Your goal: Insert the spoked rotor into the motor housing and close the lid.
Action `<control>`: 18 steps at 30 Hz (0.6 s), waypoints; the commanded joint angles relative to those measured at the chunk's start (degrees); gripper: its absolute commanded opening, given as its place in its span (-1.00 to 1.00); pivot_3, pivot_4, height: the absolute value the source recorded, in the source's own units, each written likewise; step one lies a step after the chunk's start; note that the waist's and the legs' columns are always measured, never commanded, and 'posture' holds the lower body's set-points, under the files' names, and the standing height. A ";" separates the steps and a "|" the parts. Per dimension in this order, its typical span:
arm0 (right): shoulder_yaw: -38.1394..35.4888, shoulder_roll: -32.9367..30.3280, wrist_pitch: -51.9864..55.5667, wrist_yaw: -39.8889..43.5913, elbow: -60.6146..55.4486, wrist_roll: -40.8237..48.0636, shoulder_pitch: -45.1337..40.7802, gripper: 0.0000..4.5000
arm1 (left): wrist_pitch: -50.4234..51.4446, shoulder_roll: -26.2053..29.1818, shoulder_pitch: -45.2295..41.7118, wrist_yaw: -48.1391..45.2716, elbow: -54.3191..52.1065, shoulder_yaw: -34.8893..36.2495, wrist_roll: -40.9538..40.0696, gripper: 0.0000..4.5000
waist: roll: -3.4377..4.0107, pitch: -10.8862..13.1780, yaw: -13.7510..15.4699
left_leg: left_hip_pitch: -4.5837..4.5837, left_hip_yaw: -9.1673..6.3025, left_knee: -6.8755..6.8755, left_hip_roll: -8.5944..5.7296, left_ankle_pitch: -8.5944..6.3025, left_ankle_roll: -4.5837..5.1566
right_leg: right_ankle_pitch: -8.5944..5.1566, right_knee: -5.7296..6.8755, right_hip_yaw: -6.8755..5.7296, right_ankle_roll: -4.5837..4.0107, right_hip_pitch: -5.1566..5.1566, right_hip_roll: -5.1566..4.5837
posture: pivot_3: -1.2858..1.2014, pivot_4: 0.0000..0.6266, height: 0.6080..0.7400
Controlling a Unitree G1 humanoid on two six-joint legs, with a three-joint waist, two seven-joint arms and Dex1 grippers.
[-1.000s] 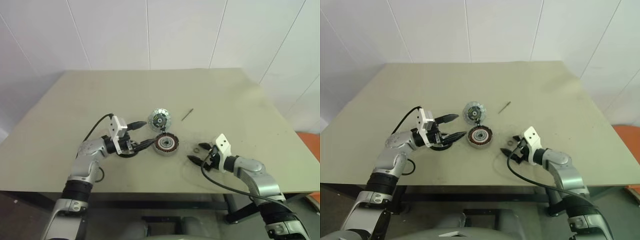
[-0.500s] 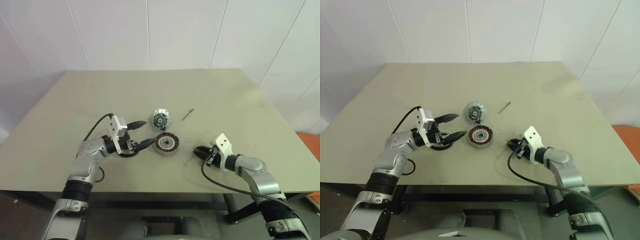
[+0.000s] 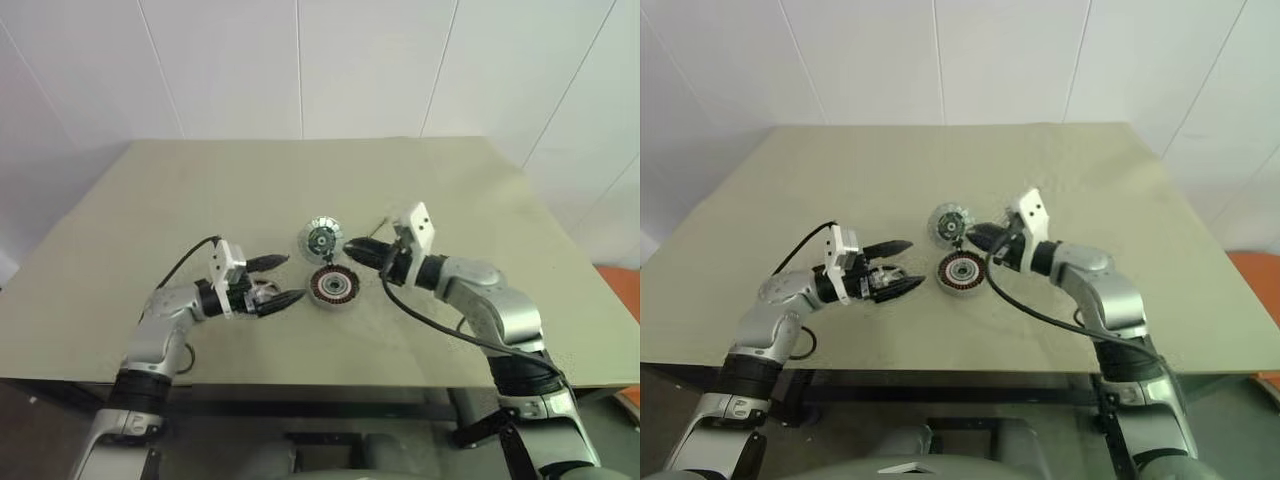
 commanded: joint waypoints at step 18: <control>10.36 -0.40 5.41 -1.71 7.68 -10.32 -6.26 -0.71 | 0.49 1.76 1.62 -0.27 -4.06 1.25 -1.25 1.00 | 0.01 0.01 -0.17 | -0.01 0.01 -0.01 0.00 0.00 0.00 | -0.01 0.02 0.00 -0.02 -0.06 0.01 | 0.03 -1.00 1.00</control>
